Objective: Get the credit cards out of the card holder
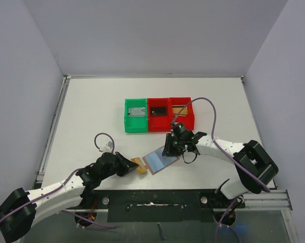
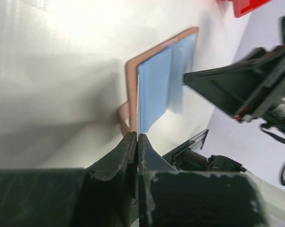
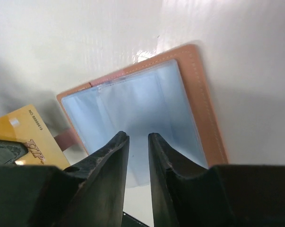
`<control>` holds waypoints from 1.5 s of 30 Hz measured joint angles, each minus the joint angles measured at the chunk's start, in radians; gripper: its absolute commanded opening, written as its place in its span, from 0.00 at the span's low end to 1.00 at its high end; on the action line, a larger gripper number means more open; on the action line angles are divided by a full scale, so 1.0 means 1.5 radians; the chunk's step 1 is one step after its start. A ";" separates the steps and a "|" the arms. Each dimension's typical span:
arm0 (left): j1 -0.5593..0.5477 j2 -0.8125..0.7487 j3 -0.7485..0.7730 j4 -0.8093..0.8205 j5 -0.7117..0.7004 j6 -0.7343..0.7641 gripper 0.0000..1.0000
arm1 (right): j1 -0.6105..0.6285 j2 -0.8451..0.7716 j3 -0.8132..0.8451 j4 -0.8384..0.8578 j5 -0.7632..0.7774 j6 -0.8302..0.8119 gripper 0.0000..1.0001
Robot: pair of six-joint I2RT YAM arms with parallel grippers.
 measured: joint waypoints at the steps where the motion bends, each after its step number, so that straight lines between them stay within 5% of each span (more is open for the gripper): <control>1: 0.000 -0.003 0.006 -0.020 -0.002 0.005 0.00 | -0.007 -0.014 0.006 -0.022 0.016 -0.007 0.28; 11: 0.002 0.004 0.070 -0.082 -0.014 0.050 0.00 | 0.002 -0.146 0.042 -0.057 0.036 -0.035 0.32; 23: 0.005 0.014 0.084 -0.085 -0.007 0.075 0.00 | 0.007 -0.007 0.033 -0.039 0.022 -0.033 0.23; 34: 0.006 0.021 0.128 -0.099 0.004 0.118 0.00 | -0.007 -0.056 0.035 -0.106 0.115 -0.038 0.27; 45: 0.009 0.048 0.145 -0.099 0.017 0.146 0.00 | 0.027 -0.019 0.033 -0.002 0.017 -0.035 0.25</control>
